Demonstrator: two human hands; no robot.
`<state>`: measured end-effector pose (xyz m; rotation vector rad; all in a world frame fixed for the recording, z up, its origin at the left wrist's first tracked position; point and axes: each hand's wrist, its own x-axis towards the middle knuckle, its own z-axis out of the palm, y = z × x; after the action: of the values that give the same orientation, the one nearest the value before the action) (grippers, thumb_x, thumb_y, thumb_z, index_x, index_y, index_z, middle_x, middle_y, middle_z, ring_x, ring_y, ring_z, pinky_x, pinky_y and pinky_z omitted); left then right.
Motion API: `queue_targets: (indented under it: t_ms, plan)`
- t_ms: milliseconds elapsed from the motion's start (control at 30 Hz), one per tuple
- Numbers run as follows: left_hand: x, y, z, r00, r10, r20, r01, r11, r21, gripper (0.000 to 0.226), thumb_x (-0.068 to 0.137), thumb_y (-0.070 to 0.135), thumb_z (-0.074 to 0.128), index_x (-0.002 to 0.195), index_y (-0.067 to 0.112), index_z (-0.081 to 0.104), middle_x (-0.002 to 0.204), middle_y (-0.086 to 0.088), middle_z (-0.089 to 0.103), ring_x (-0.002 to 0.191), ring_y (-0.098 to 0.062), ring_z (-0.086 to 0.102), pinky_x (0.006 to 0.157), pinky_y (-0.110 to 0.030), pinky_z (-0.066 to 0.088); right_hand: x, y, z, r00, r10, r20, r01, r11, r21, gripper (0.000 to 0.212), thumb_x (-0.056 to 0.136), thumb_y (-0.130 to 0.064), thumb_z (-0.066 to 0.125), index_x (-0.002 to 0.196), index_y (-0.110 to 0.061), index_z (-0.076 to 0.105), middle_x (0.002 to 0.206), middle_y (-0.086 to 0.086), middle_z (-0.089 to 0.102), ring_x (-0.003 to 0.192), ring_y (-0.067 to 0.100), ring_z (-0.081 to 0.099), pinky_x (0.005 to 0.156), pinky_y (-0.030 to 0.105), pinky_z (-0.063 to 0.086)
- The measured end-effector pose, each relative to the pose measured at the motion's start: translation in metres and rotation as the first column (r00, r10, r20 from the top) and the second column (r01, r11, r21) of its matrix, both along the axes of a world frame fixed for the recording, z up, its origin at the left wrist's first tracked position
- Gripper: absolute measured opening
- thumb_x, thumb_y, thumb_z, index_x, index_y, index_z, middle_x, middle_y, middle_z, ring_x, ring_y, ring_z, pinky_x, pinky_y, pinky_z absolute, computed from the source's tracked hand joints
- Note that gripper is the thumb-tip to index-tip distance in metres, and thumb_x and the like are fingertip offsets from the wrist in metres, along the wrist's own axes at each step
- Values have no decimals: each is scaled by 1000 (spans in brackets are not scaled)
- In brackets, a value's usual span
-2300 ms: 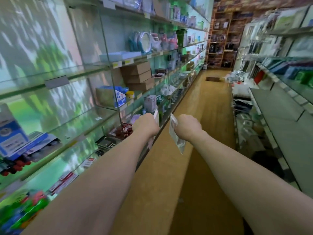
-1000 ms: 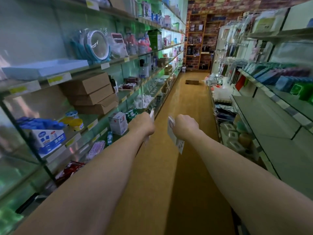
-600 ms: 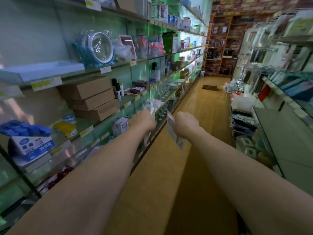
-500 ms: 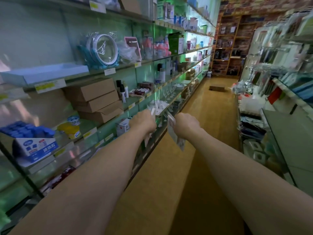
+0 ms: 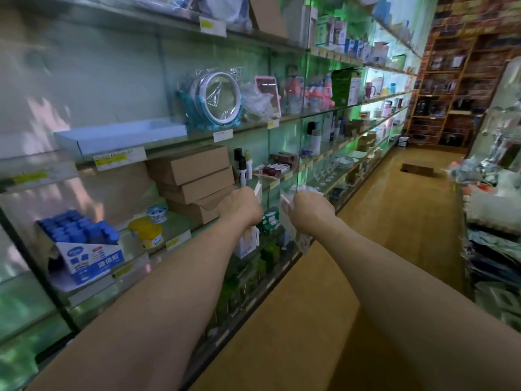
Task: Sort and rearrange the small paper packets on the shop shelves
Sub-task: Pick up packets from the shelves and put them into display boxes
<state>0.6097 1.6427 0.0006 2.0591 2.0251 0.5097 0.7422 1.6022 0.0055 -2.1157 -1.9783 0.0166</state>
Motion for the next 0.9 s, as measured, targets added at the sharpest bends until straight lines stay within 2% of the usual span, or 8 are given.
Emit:
queue_targets:
  t_ms: [100, 200, 300, 433, 533, 600, 767, 900]
  plan:
    - [-5, 30, 4, 1000, 24, 5, -24, 1000, 5, 19, 86, 17, 63, 103, 9, 58, 78, -4, 52, 76, -25, 55, 58, -31, 43, -5, 36, 3, 999, 30, 17, -31, 999, 9, 15, 97, -15, 45, 97, -5, 56, 94, 12, 59, 86, 31, 58, 67, 35, 46]
    - [-11, 60, 10, 997, 40, 61, -41, 999, 12, 13, 88, 12, 62, 98, 8, 56, 82, -7, 52, 74, -24, 52, 50, -28, 38, -13, 69, 9, 998, 58, 10, -58, 998, 11, 22, 98, -23, 45, 94, -6, 58, 77, 7, 52, 79, 29, 57, 65, 35, 47]
    - [-20, 87, 18, 993, 48, 109, -53, 998, 42, 16, 86, 13, 62, 97, 2, 58, 82, -9, 54, 76, -27, 56, 60, -35, 46, -22, 100, 17, 996, 91, 1, -91, 995, 37, 23, 100, -26, 42, 87, -9, 50, 83, 10, 54, 77, 28, 53, 65, 34, 43]
    - [-33, 112, 36, 987, 66, 146, -80, 993, 88, 16, 87, 12, 61, 101, 6, 58, 98, -12, 59, 81, -28, 55, 63, -33, 43, -32, 139, 28, 994, 103, 20, -105, 988, 111, 17, 97, -17, 45, 96, -7, 58, 94, 12, 64, 76, 27, 54, 63, 32, 41]
    - [-43, 126, 54, 985, 57, 165, -81, 987, 138, 25, 86, 15, 64, 109, 8, 59, 106, -12, 61, 82, -27, 54, 62, -31, 41, -43, 160, 42, 992, 127, -4, -124, 977, 172, 18, 97, -21, 45, 86, -10, 55, 84, 9, 59, 75, 27, 56, 61, 32, 41]
    - [-52, 133, 67, 984, 75, 160, -102, 981, 165, 29, 86, 19, 64, 113, 11, 58, 104, -9, 61, 84, -26, 57, 62, -31, 43, -51, 171, 53, 989, 147, -16, -140, 965, 221, 20, 97, -23, 45, 82, -11, 52, 80, 8, 58, 75, 28, 58, 59, 31, 39]
    - [-79, 146, 104, 977, 106, 186, -153, 952, 264, 34, 84, 25, 64, 114, 12, 57, 105, -9, 60, 87, -28, 55, 69, -32, 43, -74, 190, 85, 968, 247, -49, -212, 905, 369, 21, 95, -27, 44, 90, -11, 56, 92, 12, 63, 83, 32, 59, 65, 33, 40]
    - [-108, 155, 131, 952, 155, 265, -237, 920, 311, 34, 79, 24, 63, 110, 10, 63, 108, -10, 65, 95, -30, 61, 70, -28, 43, -95, 205, 108, 940, 335, -62, -272, 849, 454, 16, 95, -26, 44, 87, -13, 49, 86, 8, 55, 85, 30, 58, 65, 31, 36]
